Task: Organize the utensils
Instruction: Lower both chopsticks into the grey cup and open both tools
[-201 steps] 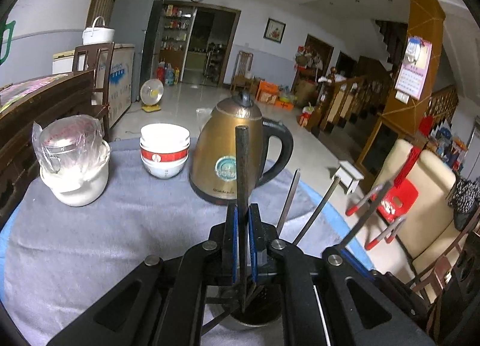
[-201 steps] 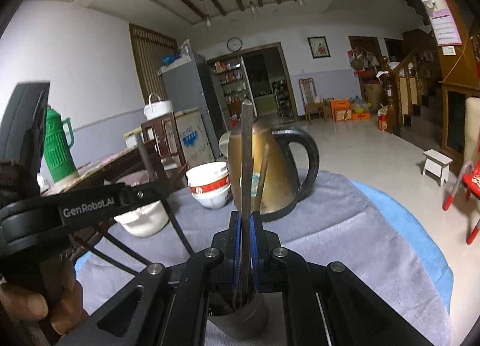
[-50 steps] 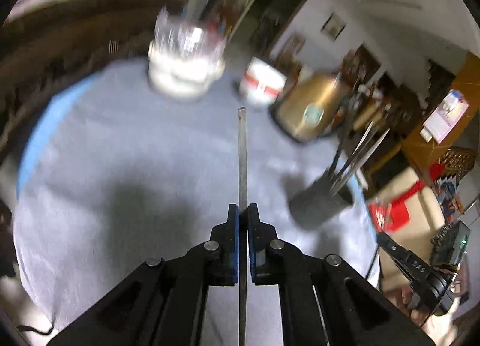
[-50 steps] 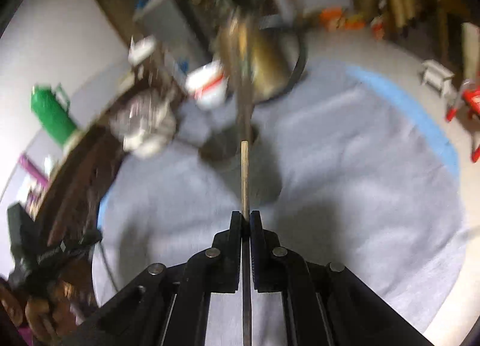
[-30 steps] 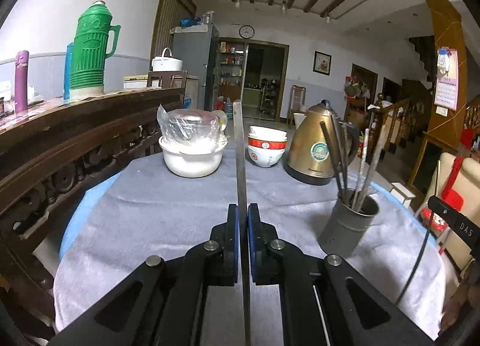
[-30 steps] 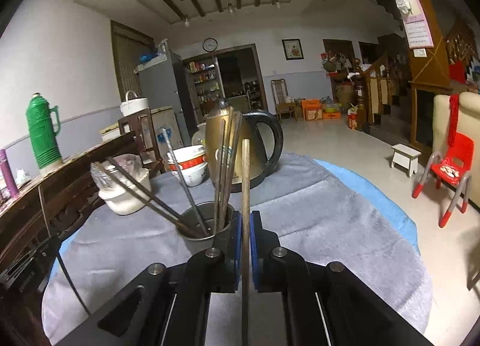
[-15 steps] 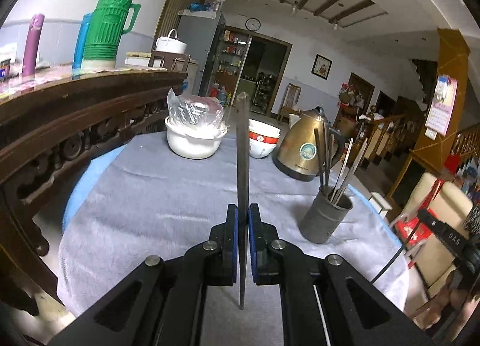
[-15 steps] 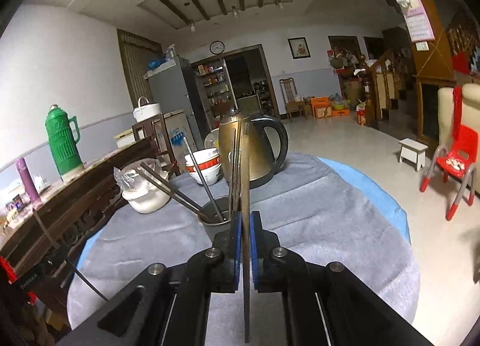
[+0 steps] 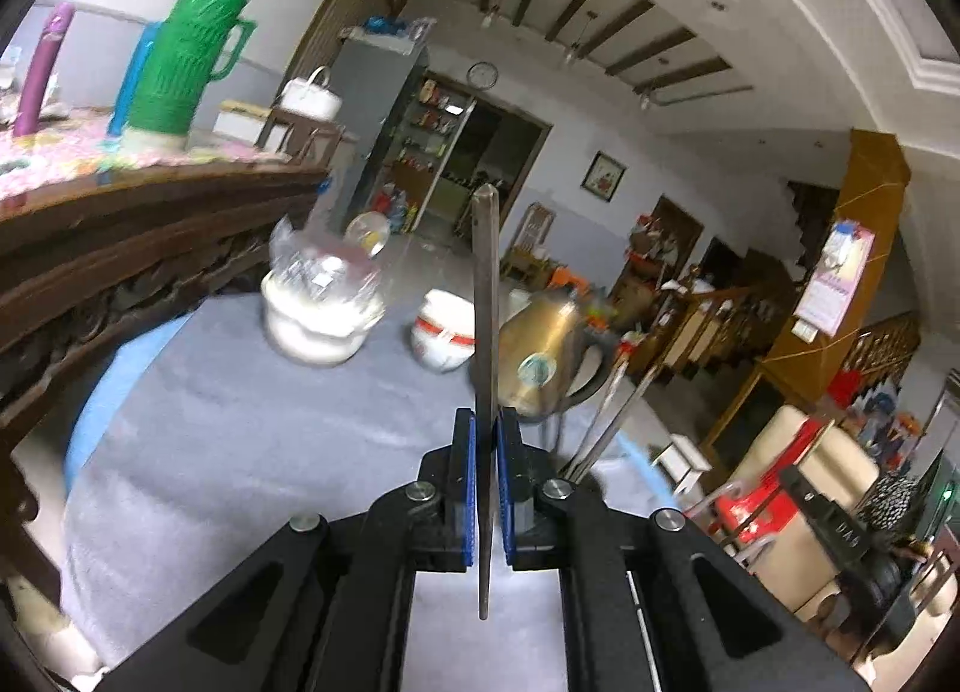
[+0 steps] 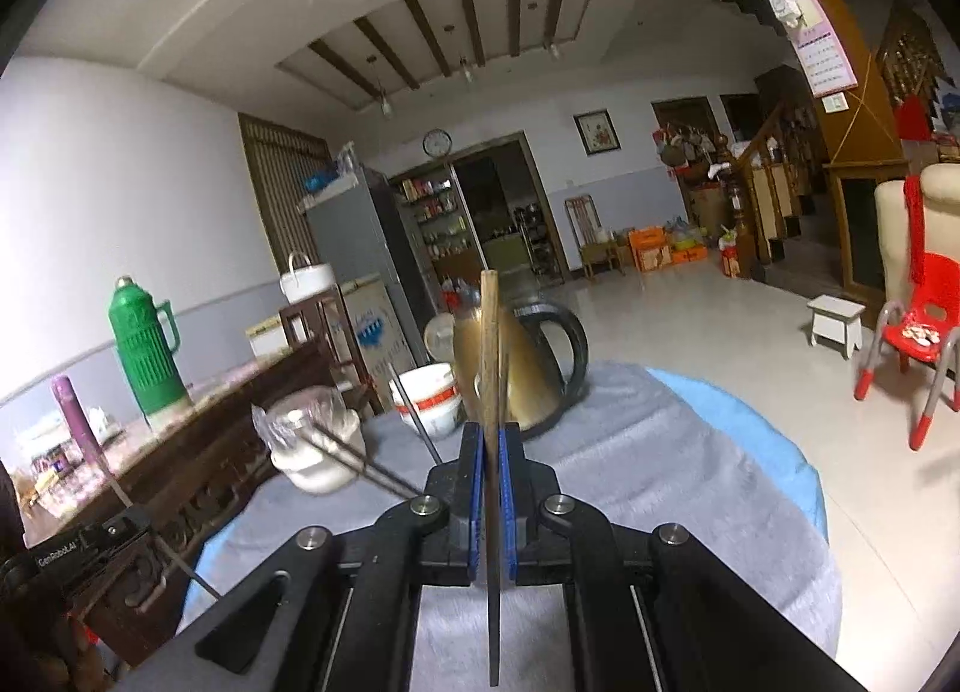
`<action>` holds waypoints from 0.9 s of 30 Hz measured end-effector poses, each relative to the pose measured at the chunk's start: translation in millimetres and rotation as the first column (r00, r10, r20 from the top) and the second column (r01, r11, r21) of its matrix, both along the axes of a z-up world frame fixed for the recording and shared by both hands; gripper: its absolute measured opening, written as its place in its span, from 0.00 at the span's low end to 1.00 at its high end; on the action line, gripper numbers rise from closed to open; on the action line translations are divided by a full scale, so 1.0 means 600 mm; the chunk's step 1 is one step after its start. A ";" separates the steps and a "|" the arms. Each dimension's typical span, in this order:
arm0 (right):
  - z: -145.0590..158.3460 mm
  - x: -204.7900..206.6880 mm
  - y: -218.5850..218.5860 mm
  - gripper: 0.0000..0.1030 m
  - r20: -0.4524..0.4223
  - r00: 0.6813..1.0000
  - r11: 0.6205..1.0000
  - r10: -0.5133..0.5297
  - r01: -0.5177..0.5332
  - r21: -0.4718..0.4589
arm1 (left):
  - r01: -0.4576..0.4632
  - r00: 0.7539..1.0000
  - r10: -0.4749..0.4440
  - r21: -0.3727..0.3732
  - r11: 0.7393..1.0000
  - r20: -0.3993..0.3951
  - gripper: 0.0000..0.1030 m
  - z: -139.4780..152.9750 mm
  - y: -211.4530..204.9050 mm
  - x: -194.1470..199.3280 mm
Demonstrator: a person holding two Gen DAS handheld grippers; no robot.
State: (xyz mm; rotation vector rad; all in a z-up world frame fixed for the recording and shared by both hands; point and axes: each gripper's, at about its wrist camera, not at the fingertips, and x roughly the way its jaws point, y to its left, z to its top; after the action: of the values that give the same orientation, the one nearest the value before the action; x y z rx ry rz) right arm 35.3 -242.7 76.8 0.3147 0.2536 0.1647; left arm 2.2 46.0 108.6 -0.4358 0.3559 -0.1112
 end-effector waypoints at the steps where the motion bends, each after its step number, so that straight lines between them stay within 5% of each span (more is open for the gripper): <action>1: 0.007 0.002 0.001 0.06 0.013 1.000 1.000 0.001 -0.001 0.002 | 0.005 1.000 -0.005 0.001 1.000 0.016 0.07 0.010 -0.005 0.005; 13: 0.070 0.092 0.025 0.06 0.145 0.989 1.000 -0.027 0.028 -0.001 | 0.045 0.989 -0.057 0.086 0.995 0.133 0.07 0.084 -0.105 0.119; 27: 0.015 0.217 0.047 0.06 0.051 0.998 0.998 -0.020 0.023 -0.056 | 0.042 0.997 -0.052 0.146 0.988 0.059 0.07 0.033 -0.166 0.242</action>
State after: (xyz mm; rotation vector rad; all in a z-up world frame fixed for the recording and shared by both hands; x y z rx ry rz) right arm 165.8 -214.3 85.9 0.2565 0.2044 0.1438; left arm 147.7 -53.9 128.6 -0.2795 0.3101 -0.1436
